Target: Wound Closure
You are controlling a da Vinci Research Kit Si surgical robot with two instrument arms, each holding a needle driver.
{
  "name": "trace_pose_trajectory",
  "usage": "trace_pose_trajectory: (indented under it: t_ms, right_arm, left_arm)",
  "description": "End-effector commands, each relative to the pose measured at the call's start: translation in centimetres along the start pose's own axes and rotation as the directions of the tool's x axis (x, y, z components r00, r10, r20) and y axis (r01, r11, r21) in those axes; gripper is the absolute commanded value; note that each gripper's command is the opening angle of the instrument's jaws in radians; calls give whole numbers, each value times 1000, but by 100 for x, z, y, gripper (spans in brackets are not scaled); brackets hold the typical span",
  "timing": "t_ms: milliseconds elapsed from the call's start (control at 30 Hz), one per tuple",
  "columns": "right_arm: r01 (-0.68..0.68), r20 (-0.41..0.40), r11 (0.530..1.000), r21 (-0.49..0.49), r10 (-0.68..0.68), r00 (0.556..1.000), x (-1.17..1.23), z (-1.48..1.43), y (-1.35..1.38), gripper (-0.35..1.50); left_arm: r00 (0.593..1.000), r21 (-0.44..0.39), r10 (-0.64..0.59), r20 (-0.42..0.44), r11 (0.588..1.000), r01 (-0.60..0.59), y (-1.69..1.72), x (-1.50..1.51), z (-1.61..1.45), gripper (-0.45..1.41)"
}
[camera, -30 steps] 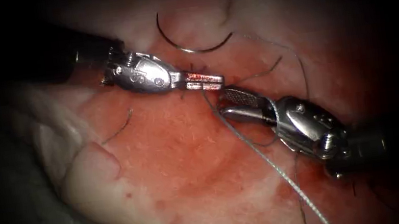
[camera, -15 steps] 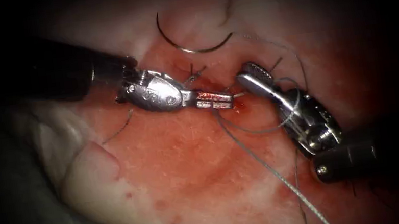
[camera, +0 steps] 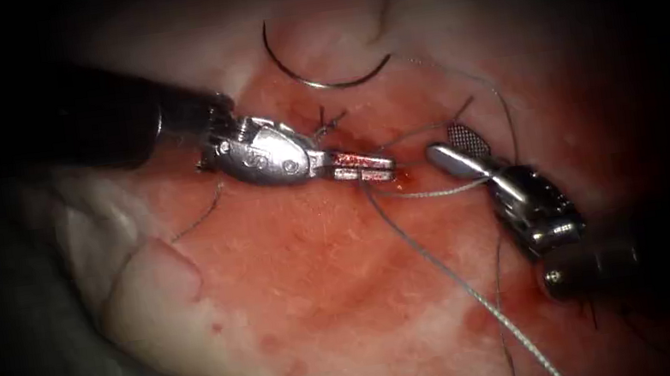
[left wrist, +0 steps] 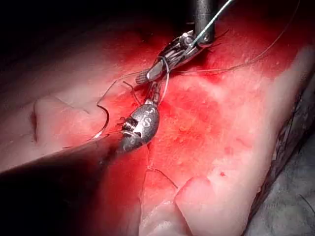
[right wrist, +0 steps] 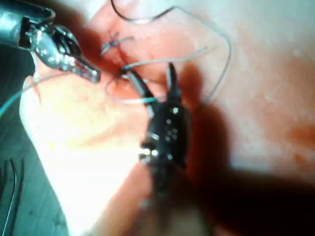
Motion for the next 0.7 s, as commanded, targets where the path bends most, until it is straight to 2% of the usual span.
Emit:
trace_pose_trajectory:
  t_ms: [33,233,500,700]
  right_arm:
    - [-21,-2,1000,-6,21,1000,-12,5,2,101]
    - [-71,-9,997,-4,71,997,-17,19,10,103]
    - [-99,10,995,14,99,995,-24,46,4,108]
    - [-119,42,993,0,119,992,-37,44,11,115]
  left_arm:
    - [1000,0,-2,-1,1000,2,3,-5,6,-45]
    - [1000,-2,-8,-3,1000,8,4,-4,7,-45]
    - [1000,-8,-8,-5,1000,8,5,-3,4,-45]
    - [1000,-9,-14,-1,1000,14,9,1,0,-45]
